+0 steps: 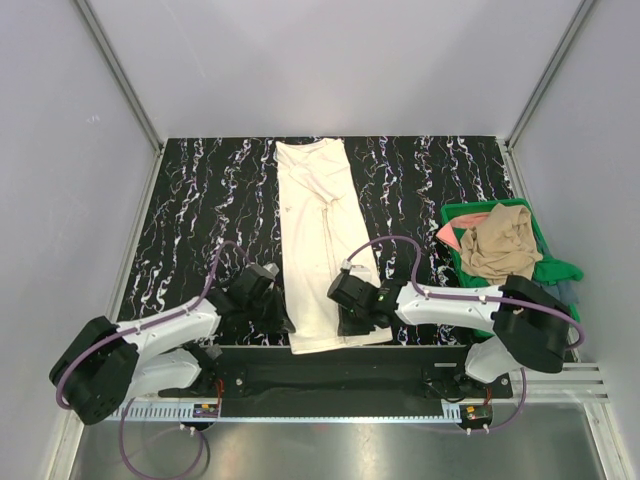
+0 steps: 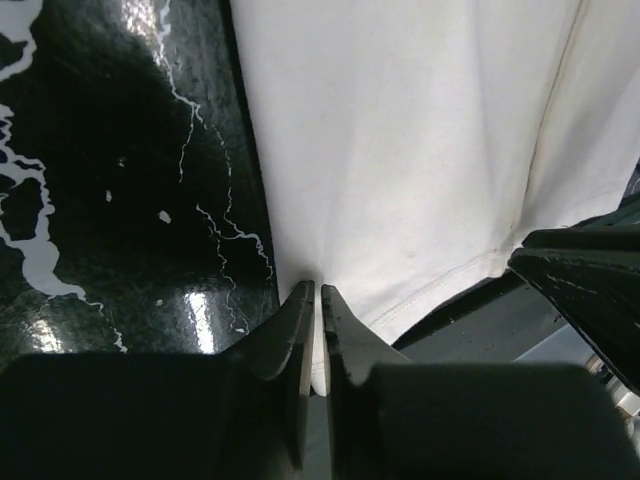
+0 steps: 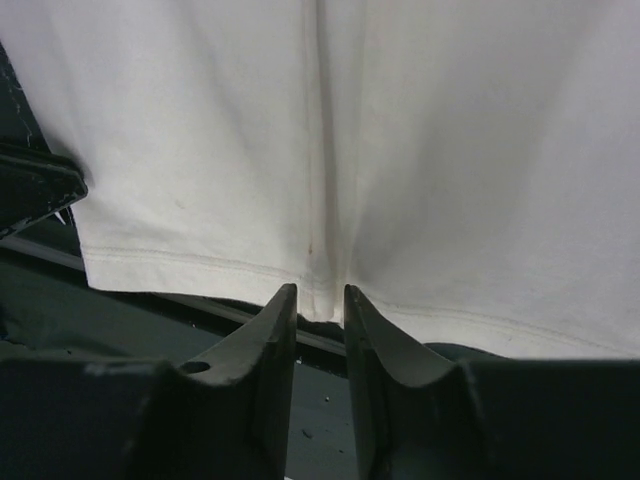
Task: Fold and stack the t-shirts
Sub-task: Fold the tshirt
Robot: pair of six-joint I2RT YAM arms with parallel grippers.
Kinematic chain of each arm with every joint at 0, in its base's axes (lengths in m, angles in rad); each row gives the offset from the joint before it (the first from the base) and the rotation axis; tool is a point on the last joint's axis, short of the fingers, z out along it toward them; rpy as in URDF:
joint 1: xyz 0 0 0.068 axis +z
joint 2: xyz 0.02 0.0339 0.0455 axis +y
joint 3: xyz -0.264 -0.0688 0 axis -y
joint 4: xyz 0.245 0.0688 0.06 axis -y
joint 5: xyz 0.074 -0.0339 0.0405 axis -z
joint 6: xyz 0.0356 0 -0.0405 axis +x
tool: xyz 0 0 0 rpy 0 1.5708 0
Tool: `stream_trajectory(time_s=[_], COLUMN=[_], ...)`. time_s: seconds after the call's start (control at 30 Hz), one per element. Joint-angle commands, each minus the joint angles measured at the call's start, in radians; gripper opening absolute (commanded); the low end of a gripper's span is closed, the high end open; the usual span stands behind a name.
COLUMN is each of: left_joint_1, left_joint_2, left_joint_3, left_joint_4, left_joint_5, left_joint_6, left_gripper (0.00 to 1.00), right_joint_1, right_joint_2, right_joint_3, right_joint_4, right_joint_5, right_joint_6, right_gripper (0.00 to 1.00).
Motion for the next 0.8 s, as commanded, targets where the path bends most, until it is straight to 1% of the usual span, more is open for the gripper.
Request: stream_trajectory(time_s=[0.0, 0.03, 0.07, 0.13, 0.2, 0.3, 0.33, 0.37, 0.43, 0.47, 0.53, 0.57, 0.63, 0.77], left_joint_1=[-0.004, -0.003, -0.001, 0.009, 0.037, 0.118, 0.164, 0.189, 0.258, 0.279, 0.328, 0.339, 0.365, 0.396], left_joint_2=[-0.017, -0.022, -0.031, -0.031, 0.001, 0.101, 0.133, 0.203, 0.275, 0.339, 0.403, 0.456, 0.509, 0.645], left_joint_3=[0.041, 0.081, 0.104, 0.17, 0.214, 0.31, 0.361, 0.391, 0.481, 0.512, 0.599, 0.627, 0.707, 0.82], left_joint_4=[-0.016, -0.067, -0.093, -0.124, -0.126, -0.129, -0.13, -0.13, -0.135, -0.138, -0.139, -0.139, -0.142, -0.149], left_joint_5=[-0.045, -0.074, -0.091, -0.113, -0.107, -0.1, -0.097, -0.093, -0.088, -0.091, -0.102, -0.101, -0.094, -0.09], left_joint_6=[-0.013, 0.001, 0.009, 0.039, 0.065, 0.13, 0.16, 0.177, 0.22, 0.233, 0.265, 0.276, 0.3, 0.322], left_gripper=[0.16, 0.18, 0.21, 0.24, 0.26, 0.26, 0.26, 0.26, 0.25, 0.25, 0.24, 0.25, 0.24, 0.24], right_joint_1=[0.01, 0.01, 0.011, 0.002, -0.021, -0.107, -0.165, -0.199, -0.245, -0.271, -0.279, -0.285, -0.294, -0.332], right_joint_2=[-0.084, -0.101, -0.116, -0.157, -0.174, -0.165, -0.158, -0.152, -0.118, -0.1, -0.023, 0.008, 0.104, 0.274], right_joint_3=[0.001, 0.001, 0.007, 0.02, 0.041, 0.067, 0.073, 0.086, 0.112, 0.156, 0.245, 0.276, 0.366, 0.483], right_joint_4=[-0.009, -0.012, -0.016, -0.035, -0.052, -0.068, -0.069, -0.069, -0.065, -0.067, -0.067, -0.064, -0.061, -0.039], right_joint_5=[0.02, 0.018, 0.018, 0.018, 0.007, -0.017, -0.036, -0.039, -0.03, -0.022, 0.012, 0.018, 0.021, 0.012], right_joint_6=[0.013, 0.013, 0.004, -0.01, -0.042, -0.107, -0.126, -0.166, -0.212, -0.261, -0.324, -0.34, -0.372, -0.394], right_gripper=[0.34, 0.36, 0.38, 0.41, 0.4, 0.38, 0.37, 0.36, 0.33, 0.33, 0.32, 0.33, 0.34, 0.34])
